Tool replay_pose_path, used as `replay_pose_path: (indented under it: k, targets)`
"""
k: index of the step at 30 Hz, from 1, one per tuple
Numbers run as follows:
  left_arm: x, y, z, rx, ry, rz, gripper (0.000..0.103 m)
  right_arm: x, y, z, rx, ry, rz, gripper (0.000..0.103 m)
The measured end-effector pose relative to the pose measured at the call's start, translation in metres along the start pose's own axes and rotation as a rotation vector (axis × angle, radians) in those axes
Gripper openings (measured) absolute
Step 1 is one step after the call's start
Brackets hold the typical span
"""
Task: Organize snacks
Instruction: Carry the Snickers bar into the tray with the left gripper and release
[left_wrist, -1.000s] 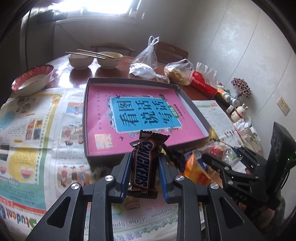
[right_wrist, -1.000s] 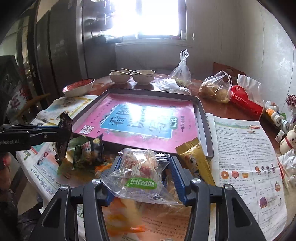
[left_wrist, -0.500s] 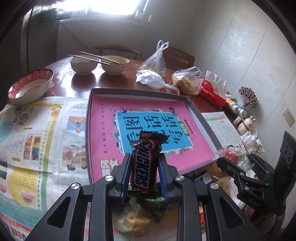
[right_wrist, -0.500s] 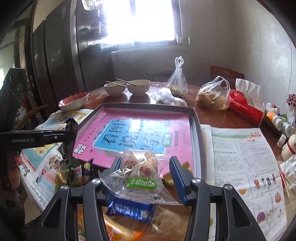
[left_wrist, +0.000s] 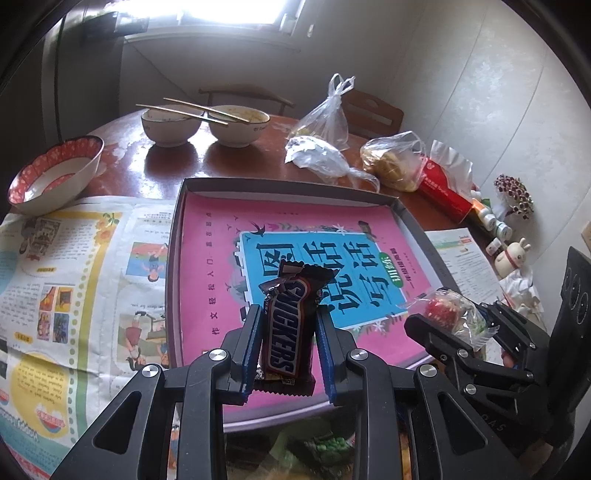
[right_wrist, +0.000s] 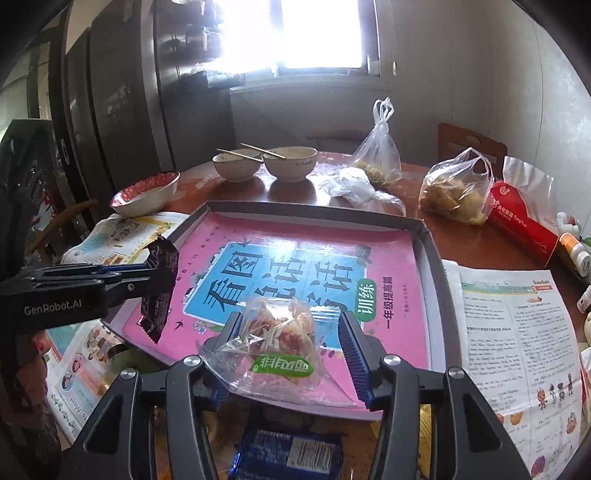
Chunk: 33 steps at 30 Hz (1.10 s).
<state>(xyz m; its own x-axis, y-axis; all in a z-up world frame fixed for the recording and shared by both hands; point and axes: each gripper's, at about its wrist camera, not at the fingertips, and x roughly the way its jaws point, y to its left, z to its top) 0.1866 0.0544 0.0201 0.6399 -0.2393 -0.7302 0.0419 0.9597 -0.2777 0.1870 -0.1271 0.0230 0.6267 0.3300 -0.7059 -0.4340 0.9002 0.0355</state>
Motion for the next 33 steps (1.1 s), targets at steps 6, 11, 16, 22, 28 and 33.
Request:
replay_pose_path:
  k: [6,11,16,22,28,33]
  targets:
    - [0.011,-0.001,-0.001,0.005,0.013,0.026,0.029,0.012,-0.004,0.0,0.01,0.025,-0.022,0.052]
    - [0.014,-0.001,-0.001,0.014,0.017,0.048,0.029,0.021,-0.007,-0.002,0.02,0.05,-0.04,0.052]
    - [0.018,-0.003,-0.003,0.025,0.027,0.061,0.029,0.026,-0.008,-0.002,0.021,0.062,-0.049,0.053]
    - [0.02,-0.004,-0.005,0.028,0.034,0.059,0.029,0.028,-0.009,-0.004,0.028,0.072,-0.047,0.053]
    - [0.021,-0.005,-0.006,0.03,0.035,0.06,0.029,0.028,-0.01,-0.004,0.033,0.074,-0.047,0.053]
    - [0.02,-0.007,-0.007,0.032,0.035,0.066,0.029,0.026,-0.011,-0.005,0.036,0.073,-0.046,0.053]
